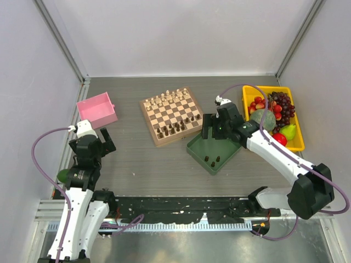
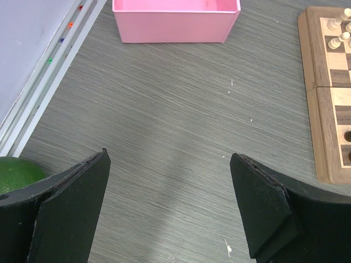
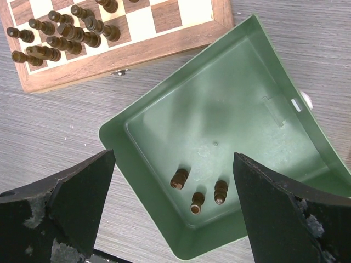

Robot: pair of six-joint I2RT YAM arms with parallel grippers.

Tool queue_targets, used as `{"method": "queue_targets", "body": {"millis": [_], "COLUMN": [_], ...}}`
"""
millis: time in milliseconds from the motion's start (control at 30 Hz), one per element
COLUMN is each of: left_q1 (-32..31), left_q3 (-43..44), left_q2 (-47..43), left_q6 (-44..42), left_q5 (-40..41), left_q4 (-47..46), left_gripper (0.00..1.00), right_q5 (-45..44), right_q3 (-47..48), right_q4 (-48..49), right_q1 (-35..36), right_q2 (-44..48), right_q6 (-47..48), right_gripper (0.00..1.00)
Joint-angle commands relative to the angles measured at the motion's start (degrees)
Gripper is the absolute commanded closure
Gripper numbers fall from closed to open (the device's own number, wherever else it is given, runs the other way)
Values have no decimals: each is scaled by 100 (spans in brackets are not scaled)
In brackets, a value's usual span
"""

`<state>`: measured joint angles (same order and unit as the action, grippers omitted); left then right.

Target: Set up the chess pieces on the board

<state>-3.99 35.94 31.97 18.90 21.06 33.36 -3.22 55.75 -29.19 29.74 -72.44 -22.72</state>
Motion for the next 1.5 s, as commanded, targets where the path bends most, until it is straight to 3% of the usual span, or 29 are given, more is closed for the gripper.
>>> {"method": "queue_targets", "body": {"millis": [0,100,233,367,400,533,1033,1467], "left_q1": [30,38,38,30,30,39,30,39], "left_q3": [97,106,185,211,211,202,211,176], "left_q2": [11,64,161,196,179,170,143,126], "left_q6": [-17,-17,-44,-53,-53,-105,-88,-132], "left_q5": [91,74,65,109,100,91,47,65], "left_q4": [-76,-85,29,56,39,-5,12,3], "left_gripper": [1,1,1,1,1,1,1,1], "right_q5": [-11,-64,-459,-539,-513,-346,-258,-161], "right_q3": [376,332,402,279,209,7,-424,-565], "right_q4": [-420,-447,-789,-983,-992,-913,-843,-904], "right_q1": [-12,-12,-12,-12,-12,-3,-3,-12], "right_q2": [-129,-191,-287,-349,-367,-454,-586,-789], "right_q6": [22,83,127,154,136,-74,-119,22], "right_gripper": [4,0,10,29,37,48,48,56]}}
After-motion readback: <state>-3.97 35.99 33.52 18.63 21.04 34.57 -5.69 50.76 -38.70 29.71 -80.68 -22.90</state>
